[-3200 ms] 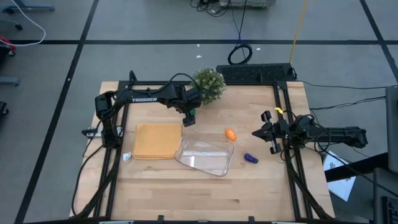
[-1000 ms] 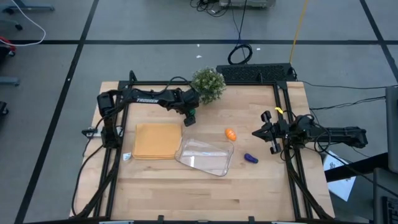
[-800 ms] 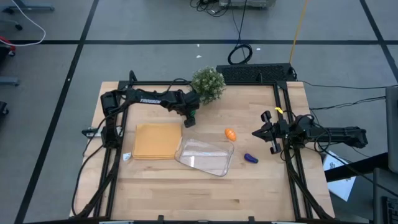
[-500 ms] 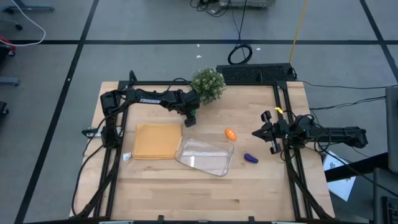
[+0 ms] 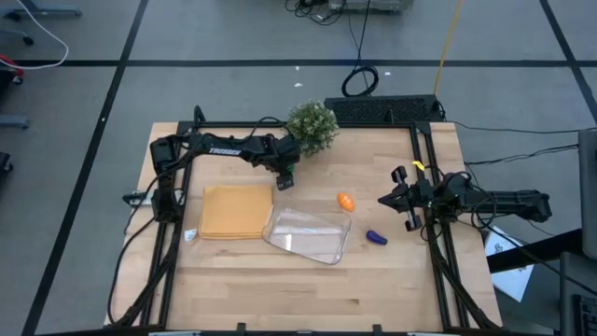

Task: Pick and placing Produce into tupperware
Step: Put the watermelon into the transparent bin

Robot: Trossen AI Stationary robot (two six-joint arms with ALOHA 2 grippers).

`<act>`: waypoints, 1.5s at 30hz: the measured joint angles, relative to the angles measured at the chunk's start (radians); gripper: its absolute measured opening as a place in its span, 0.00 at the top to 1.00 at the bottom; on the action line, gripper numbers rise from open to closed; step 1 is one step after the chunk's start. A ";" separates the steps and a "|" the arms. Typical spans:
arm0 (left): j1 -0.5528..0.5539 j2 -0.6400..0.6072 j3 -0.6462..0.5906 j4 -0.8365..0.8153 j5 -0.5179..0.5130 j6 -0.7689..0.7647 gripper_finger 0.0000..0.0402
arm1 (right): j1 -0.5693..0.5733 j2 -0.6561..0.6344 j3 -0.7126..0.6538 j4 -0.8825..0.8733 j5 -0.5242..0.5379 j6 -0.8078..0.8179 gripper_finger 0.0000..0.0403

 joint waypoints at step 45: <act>-0.036 -0.324 0.024 -0.164 0.080 -0.008 0.27 | 0.000 0.011 0.000 0.008 0.000 -0.004 1.00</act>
